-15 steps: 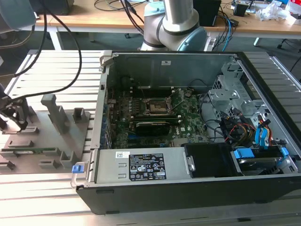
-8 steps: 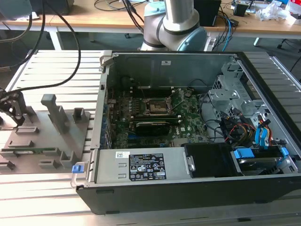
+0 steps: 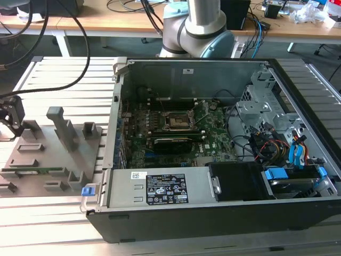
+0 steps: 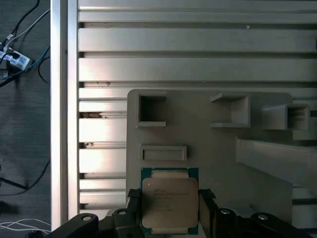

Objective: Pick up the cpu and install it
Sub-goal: 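Pick up the cpu and move it towards the insertion slot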

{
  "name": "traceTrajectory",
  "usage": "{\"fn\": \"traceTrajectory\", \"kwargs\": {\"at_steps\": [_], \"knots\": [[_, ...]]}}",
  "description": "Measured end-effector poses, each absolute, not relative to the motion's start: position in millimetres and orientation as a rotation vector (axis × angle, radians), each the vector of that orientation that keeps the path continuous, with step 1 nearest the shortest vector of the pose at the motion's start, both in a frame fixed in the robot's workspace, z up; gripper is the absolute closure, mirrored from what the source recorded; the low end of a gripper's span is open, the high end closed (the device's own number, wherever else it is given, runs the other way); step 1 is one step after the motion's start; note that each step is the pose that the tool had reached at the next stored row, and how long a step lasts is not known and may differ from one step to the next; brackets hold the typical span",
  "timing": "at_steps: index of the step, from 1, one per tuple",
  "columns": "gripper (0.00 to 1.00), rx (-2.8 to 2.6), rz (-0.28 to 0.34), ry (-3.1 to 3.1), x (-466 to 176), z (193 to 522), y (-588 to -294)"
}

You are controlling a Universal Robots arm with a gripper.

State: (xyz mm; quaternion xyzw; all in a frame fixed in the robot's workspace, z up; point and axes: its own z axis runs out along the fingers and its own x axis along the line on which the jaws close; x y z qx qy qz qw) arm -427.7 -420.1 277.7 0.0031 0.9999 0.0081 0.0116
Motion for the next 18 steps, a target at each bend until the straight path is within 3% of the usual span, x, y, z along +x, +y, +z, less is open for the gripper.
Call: {"fn": "traceTrajectory", "kwargs": {"at_steps": [18], "knots": [[0.45,0.01,0.025,3.118,-428,296,-420]]}}
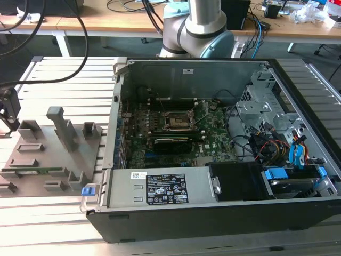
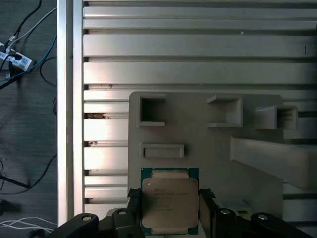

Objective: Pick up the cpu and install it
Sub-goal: 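Pick up the cpu and move it towards the insertion slot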

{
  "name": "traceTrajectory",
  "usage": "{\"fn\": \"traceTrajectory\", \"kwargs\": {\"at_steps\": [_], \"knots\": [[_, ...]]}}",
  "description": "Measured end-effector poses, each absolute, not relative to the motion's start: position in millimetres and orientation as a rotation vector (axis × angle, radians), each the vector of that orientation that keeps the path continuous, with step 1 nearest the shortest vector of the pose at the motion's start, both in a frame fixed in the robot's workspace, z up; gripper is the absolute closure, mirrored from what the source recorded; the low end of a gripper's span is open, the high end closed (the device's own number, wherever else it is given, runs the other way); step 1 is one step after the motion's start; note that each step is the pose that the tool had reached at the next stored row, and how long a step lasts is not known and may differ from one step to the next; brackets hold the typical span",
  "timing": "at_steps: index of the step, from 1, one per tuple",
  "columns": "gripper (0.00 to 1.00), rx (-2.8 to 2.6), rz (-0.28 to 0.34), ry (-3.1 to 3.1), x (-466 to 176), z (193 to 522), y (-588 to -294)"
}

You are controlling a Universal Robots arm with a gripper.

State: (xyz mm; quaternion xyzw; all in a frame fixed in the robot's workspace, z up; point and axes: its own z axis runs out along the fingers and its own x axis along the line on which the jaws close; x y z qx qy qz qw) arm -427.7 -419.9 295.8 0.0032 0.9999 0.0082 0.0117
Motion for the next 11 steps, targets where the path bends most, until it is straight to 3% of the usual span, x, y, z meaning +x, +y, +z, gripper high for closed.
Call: {"fn": "traceTrajectory", "kwargs": {"at_steps": [11], "knots": [[0.45,0.01,0.025,3.118,-427.7,305.9,-419.9]]}}
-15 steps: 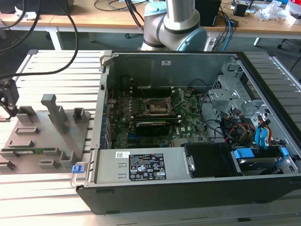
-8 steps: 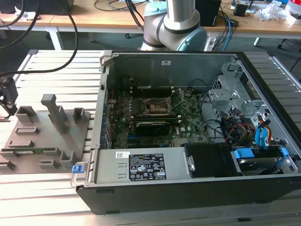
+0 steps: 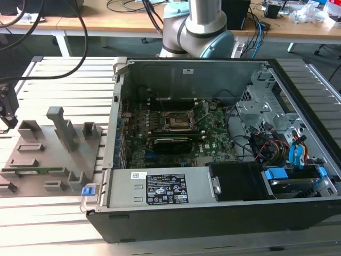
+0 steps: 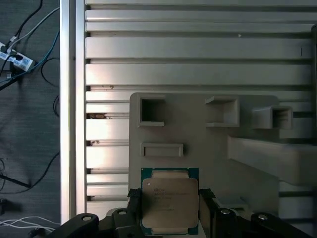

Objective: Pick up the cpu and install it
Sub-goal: 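Pick up the cpu and move it towards the insertion slot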

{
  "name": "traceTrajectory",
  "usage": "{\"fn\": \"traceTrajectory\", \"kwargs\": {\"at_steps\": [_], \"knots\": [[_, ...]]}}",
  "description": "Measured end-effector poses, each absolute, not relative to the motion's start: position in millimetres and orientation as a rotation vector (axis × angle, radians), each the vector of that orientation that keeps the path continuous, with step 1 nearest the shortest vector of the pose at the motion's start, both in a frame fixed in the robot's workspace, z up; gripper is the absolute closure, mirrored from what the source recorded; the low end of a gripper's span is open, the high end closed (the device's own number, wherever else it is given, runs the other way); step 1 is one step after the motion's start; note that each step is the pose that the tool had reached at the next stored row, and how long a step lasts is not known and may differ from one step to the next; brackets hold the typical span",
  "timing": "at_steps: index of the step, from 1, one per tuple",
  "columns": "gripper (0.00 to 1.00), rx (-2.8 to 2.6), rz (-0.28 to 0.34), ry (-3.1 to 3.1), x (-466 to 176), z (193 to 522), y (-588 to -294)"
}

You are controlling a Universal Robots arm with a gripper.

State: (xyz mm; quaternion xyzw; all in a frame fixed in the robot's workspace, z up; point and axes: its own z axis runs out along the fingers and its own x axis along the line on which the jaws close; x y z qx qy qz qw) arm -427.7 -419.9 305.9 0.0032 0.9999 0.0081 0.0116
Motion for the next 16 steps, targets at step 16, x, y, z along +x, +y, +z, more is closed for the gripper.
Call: {"fn": "traceTrajectory", "kwargs": {"at_steps": [16], "knots": [[0.45,0.01,0.025,3.118,-428,351,-420]]}}
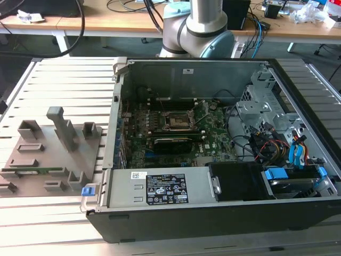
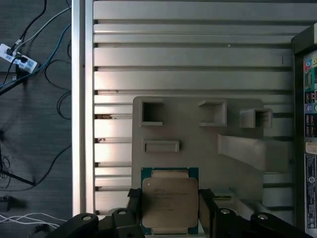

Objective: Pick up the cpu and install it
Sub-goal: 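Pick up the cpu and move it towards the insertion slot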

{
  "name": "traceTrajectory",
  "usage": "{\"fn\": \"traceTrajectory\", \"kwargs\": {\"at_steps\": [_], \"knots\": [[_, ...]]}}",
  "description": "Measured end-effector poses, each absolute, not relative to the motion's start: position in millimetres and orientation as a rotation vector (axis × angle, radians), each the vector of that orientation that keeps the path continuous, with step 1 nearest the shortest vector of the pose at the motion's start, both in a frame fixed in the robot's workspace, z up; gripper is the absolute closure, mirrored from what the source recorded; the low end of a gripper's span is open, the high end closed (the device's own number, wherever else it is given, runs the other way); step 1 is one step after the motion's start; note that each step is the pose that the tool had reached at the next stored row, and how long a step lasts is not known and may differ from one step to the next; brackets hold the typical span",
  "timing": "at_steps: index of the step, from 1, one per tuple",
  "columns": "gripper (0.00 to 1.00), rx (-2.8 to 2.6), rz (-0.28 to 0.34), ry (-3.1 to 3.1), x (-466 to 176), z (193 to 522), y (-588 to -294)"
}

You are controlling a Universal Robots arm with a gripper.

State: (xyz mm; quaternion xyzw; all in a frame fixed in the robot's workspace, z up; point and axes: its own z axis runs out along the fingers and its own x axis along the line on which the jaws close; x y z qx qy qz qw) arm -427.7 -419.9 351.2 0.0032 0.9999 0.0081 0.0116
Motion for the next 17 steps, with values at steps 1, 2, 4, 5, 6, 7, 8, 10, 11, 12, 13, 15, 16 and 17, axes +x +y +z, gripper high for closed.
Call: {"fn": "traceTrajectory", "kwargs": {"at_steps": [1,2,4,5,6,7,8,10,11,12,13,15,16,17], "knots": [[0.45,0.01,0.025,3.118,-428,354,-420],[0.45,0.01,0.025,3.118,-428,358,-420],[0.45,0.01,0.025,3.118,-428,366,-419],[0.45,0.01,0.025,3.118,-428,373,-418],[0.45,0.01,0.025,3.118,-427,384,-417],[0.45,0.01,0.025,3.118,-427,391,-417],[0.45,0.01,0.025,3.118,-427,396,-416],[0.45,0.01,0.026,3.118,-427,403,-416],[0.45,0.01,0.025,3.118,-427,403,-416],[0.45,0.01,0.025,3.118,-427,403,-416],[0.45,0.01,0.024,3.119,-426,403,-416],[0.45,0.01,0.021,3.118,-419,403,-416],[0.45,0.01,0.019,3.119,-416,403,-416],[0.45,0.01,0.017,3.118,-413,403,-416]]}}
